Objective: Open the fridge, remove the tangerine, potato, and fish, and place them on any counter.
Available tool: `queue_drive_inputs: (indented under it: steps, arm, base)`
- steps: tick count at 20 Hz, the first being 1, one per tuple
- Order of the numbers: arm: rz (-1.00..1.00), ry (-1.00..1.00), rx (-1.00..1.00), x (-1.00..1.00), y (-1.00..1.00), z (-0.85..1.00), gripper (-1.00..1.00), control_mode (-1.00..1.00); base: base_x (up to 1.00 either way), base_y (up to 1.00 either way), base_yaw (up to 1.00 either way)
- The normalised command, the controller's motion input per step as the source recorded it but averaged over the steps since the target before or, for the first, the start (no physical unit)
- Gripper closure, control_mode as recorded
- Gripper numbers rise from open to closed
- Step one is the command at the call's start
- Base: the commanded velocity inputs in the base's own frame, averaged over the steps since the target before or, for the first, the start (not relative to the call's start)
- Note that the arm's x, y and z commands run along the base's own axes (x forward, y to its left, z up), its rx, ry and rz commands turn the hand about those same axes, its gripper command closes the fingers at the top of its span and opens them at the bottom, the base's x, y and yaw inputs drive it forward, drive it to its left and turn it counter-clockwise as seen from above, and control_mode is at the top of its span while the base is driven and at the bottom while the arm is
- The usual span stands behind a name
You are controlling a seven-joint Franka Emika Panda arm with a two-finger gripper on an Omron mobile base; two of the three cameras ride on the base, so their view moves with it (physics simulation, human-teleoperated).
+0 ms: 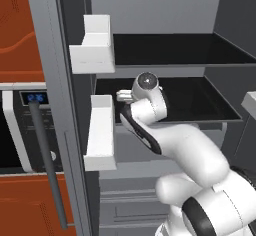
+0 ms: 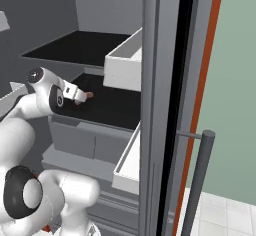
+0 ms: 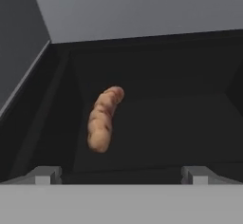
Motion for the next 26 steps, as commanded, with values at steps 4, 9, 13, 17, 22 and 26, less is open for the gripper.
queue_drive_inputs:
  steps: [4,9,13,17,22,26]
  arm:
    - [0.00,0.01,0.00,0.36,0.00,-0.38,-1.00,-1.00]
    - [-0.01,0.00,0.00,0.46,0.00,-0.33,-1.00,-1.00]
    - [-0.01,0.04,0.00,0.53,0.03,-0.16,-1.00,-1.00]
    - [0.00,0.08,0.00,0.52,0.08,-0.11,-1.00,-1.00]
    - [-0.01,0.12,0.00,0.37,0.15,-0.15,-1.00,-1.00]
    - [-0.02,0.10,0.00,0.17,0.08,-0.35,-1.00,-1.00]
  base:
    - [0.00,0.00,0.00]
    - [0.00,0.00,0.00]
    - [0.00,0.00,0.00]
    - [0.00,0.00,0.00]
    - [0.00,0.00,0.00]
    - [0.00,0.00,0.00]
